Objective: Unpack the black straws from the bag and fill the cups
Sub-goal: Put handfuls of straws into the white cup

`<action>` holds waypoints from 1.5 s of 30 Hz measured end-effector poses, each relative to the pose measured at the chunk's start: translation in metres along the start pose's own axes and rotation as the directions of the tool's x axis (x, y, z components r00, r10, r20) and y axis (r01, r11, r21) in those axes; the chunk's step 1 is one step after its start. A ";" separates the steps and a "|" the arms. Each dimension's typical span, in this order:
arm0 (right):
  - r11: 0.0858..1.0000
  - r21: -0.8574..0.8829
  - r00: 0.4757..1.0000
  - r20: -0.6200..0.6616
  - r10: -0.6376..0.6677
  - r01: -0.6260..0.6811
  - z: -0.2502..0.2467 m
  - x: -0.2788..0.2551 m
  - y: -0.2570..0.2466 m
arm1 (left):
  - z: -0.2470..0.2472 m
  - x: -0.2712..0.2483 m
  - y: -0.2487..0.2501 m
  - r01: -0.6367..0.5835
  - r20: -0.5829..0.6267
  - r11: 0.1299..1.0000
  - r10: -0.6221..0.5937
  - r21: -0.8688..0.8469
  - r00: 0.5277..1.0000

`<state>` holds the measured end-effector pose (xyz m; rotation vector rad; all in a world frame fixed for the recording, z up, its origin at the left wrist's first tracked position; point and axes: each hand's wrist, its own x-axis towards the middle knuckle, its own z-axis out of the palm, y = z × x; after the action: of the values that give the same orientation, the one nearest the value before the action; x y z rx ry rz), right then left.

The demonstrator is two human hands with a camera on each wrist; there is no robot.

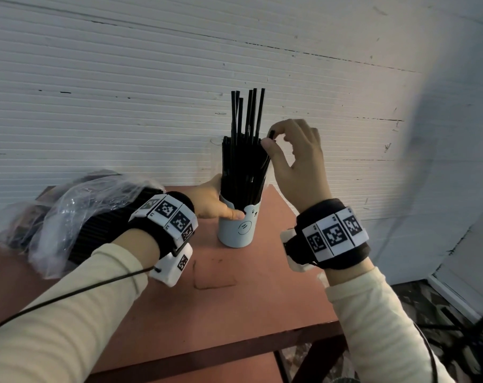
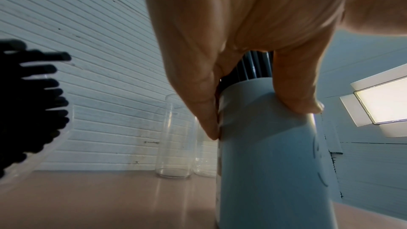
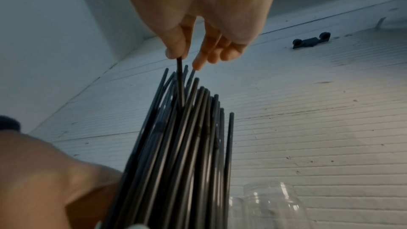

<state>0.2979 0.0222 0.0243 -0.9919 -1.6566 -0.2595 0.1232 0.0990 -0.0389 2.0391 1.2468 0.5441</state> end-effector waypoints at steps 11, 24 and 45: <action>0.972 0.037 0.953 0.208 0.219 -0.231 -0.002 -0.009 -0.004 | 0.000 0.000 0.002 0.004 -0.002 1.000 -0.004 -0.023 1.000; 0.994 0.091 0.990 -0.122 0.074 -0.063 -0.022 0.000 -0.021 | 0.003 0.002 0.004 -0.002 -0.021 1.000 0.002 -0.022 1.000; 0.984 0.134 0.988 -0.081 0.128 -0.116 -0.021 0.000 -0.016 | 0.001 -0.008 0.015 0.022 0.007 0.999 -0.022 -0.026 1.000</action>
<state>0.3016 -0.0010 0.0363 -0.9659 -1.5055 -0.1111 0.1295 0.0871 -0.0285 2.0014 1.2502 0.5400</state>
